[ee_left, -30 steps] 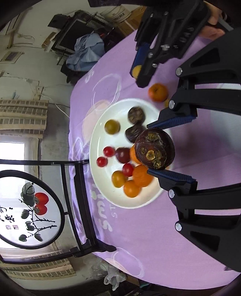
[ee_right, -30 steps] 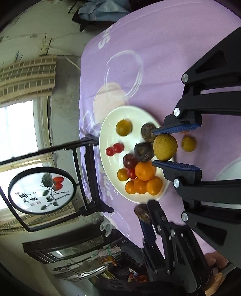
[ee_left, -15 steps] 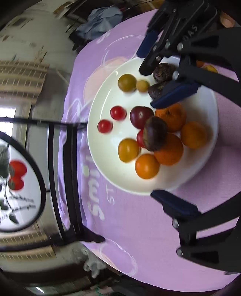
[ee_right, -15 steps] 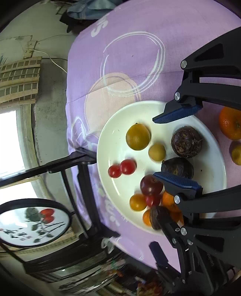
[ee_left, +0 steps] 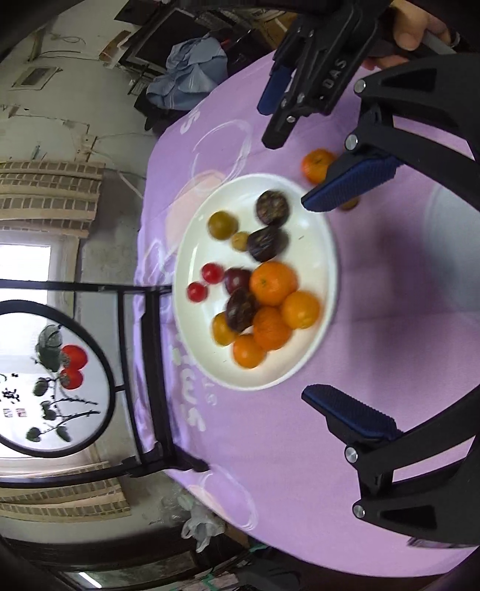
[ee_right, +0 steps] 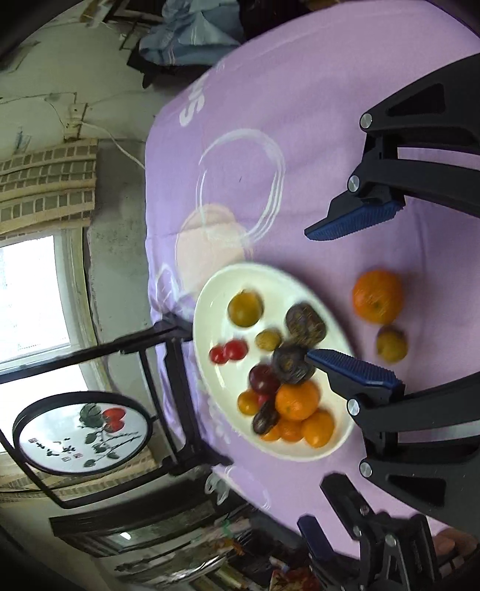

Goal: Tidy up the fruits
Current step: 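Grasp the tangerine with the right tool while the left tool grasps a yellow-green plum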

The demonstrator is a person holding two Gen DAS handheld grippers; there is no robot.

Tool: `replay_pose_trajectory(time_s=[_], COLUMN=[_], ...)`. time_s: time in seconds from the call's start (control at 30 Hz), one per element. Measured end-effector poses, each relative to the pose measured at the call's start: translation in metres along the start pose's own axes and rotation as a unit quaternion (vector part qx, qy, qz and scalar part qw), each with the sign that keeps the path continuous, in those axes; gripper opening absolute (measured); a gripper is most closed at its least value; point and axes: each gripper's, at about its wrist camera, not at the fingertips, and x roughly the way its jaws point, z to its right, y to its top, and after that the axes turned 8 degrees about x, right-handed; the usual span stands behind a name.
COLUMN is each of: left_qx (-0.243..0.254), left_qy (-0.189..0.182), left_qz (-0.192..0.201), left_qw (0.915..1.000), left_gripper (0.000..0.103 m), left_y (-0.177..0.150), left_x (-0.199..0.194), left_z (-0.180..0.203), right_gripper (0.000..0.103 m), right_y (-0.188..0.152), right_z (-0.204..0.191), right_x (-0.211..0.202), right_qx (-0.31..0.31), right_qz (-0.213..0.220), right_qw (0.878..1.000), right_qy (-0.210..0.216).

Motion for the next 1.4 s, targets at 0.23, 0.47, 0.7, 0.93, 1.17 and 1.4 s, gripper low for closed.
replay_pose_trajectory(time_s=[0.23,0.47,0.7,0.93,1.17,1.4], left_qx=[-0.031,-0.021,-0.006,-0.023,0.006,0.023], left_qy=[-0.030,-0.051,-0.065,-0.074,-0.060,-0.070], left_qz=[-0.020,-0.032,-0.041,-0.046,-0.045,-0.047], left_qw=[0.9989,0.9979,0.9970,0.9960,0.9972,0.9962], left_gripper=[0.093,0.093,0.093,0.093,0.093,0.078], left_y=[-0.052,-0.074,-0.083,-0.081,-0.085,-0.086], left_x=[-0.021,-0.013,0.006,0.012,0.016,0.015], left_z=[0.001,0.006,0.003,-0.006,0.008,0.024], right_gripper=[0.062,0.057,0.054,0.044,0.043,0.043], right_y=[-0.038,-0.071,-0.070,-0.047,-0.056,-0.073], right_z=[0.016,0.006,0.000,-0.012,-0.002,0.023], right_x=[-0.014,-0.009,0.029,0.057,0.033,-0.004], right_qx=[-0.030,-0.066,-0.066,-0.050,-0.026,0.000], right_qz=[-0.014,-0.046,-0.077,-0.077,-0.068,-0.076], right_qw=[0.999,0.996,0.993,0.994,0.997,0.997], right_qy=[-0.029,-0.044,-0.056,-0.051,-0.036,-0.022])
